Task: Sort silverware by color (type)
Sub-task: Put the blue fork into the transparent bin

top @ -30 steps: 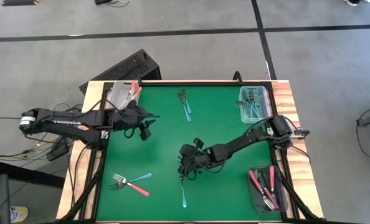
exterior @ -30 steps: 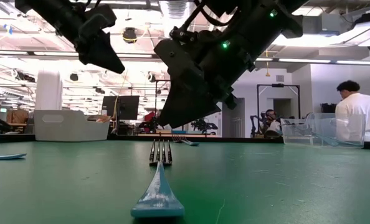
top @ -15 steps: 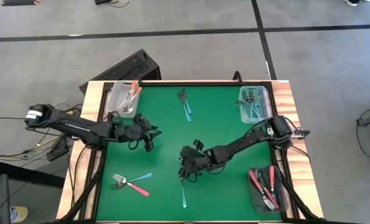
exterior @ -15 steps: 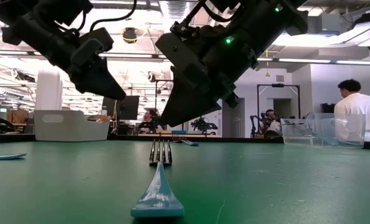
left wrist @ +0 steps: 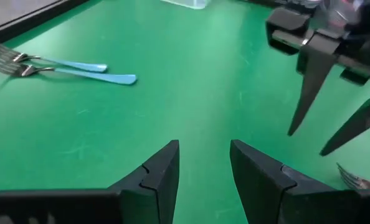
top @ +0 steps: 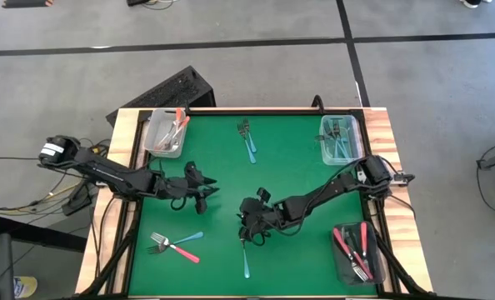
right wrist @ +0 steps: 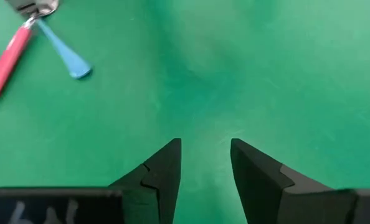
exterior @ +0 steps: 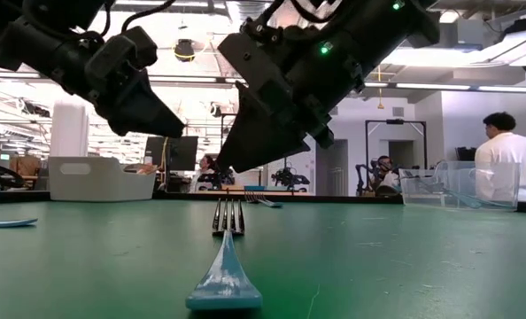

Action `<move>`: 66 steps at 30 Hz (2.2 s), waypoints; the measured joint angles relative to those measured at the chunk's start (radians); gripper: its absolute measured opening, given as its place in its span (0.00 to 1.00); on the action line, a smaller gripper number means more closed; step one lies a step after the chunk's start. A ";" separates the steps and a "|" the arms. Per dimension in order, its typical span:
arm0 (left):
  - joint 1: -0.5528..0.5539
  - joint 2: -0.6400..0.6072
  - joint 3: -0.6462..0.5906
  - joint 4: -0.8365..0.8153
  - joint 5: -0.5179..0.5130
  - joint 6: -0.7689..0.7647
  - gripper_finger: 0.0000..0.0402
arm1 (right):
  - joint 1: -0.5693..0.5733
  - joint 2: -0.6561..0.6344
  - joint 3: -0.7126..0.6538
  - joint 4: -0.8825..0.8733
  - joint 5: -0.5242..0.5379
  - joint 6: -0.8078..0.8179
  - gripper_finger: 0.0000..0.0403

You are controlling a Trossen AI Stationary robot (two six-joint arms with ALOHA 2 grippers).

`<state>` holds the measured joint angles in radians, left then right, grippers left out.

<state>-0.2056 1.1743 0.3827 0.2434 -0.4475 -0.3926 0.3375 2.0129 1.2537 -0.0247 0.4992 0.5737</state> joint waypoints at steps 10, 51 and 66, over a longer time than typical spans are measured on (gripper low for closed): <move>-0.091 0.178 -0.001 0.180 0.026 0.010 0.32 | 0.055 -0.002 0.000 -0.052 -0.129 -0.060 0.39; -0.183 0.421 0.105 0.303 0.049 0.018 0.32 | 0.016 0.069 0.000 0.013 -0.268 0.037 0.34; -0.183 0.420 0.104 0.323 0.060 0.039 0.32 | 0.042 -0.021 0.000 -0.063 -0.102 -0.009 0.03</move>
<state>-0.3885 1.5948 0.4862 0.5661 -0.3872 -0.3537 0.3796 1.9919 1.2535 -0.0873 0.3974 0.5644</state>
